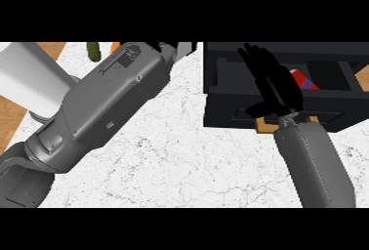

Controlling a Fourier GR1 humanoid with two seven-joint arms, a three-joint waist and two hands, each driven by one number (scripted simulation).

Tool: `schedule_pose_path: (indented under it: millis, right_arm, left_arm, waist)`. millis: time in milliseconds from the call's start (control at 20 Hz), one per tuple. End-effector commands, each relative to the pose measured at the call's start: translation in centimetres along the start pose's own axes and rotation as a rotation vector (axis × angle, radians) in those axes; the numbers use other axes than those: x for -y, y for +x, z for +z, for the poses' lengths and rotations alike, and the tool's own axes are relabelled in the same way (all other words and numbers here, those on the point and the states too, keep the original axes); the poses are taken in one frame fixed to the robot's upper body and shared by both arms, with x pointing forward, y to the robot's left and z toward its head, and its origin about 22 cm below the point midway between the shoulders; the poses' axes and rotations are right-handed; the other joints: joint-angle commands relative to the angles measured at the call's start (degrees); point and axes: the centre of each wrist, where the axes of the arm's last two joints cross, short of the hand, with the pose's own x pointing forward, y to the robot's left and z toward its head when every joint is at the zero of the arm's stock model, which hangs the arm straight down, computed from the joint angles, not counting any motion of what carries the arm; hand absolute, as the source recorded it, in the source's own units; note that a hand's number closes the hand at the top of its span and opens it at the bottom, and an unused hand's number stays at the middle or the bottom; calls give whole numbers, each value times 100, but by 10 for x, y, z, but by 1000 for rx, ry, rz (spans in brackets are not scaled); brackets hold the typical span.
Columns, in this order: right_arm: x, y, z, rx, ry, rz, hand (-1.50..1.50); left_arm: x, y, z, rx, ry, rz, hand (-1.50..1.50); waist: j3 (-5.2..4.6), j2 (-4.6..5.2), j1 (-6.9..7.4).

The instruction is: Pick up the can, place it into the drawer and close the drawer

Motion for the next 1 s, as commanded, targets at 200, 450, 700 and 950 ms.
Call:
schedule_pose_path:
  millis: [200,450,700,950]
  right_arm:
    - [-58,-9,-17,-45,11,111,-150]
    - [-59,-28,-29,-82,-59,132,-150]
    - [-63,-25,-40,-83,-73,156,-150]
    - [-52,-37,-52,-88,-151,170,-150]
  left_arm:
    - [-25,12,0,7,19,-22,-150]
    - [-52,14,-7,41,5,-35,-150]
    - [-56,19,1,16,16,0,-150]
    - [-71,11,0,11,29,-14,-150]
  waist:
    - [5,24,21]
    - [9,91,87]
    - [7,63,72]
    - [10,135,136]
